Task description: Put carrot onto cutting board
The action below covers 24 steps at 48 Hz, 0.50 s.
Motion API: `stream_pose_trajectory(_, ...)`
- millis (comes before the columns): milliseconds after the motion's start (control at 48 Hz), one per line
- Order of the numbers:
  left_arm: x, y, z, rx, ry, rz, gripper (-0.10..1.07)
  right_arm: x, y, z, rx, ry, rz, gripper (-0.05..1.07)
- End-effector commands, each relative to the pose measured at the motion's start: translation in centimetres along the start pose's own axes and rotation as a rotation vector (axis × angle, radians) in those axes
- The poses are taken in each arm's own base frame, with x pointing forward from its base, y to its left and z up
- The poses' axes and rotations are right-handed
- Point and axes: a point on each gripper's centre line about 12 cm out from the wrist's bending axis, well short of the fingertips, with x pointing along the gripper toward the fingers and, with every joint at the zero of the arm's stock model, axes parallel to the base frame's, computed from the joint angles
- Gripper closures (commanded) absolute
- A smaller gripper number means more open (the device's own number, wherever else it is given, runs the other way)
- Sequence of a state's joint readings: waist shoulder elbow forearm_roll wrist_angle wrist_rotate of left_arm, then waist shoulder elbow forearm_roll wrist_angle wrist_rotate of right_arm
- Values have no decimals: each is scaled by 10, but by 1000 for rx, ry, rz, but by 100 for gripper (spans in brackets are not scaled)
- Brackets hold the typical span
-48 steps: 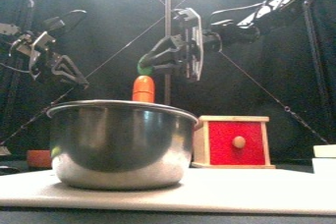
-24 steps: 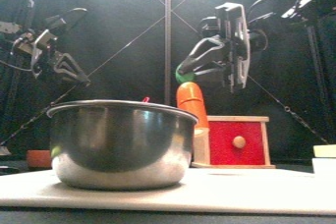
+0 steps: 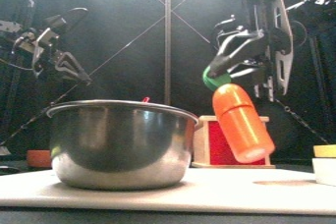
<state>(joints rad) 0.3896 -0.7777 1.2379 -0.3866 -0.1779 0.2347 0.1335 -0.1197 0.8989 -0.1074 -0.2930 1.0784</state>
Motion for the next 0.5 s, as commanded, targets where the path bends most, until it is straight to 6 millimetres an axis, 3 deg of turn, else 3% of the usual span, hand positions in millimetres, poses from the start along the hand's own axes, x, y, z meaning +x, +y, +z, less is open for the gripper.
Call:
stream_pose_trajectory(0, 1, -1, 12, -5, -32, -1, 44, 0, -1, 1, 0, -6, 0, 45)
stream_pose_trajectory(479, 2, 0, 12, -3, -31, 3, 44, 5, -50, 33, 0, -54, -137, 45)
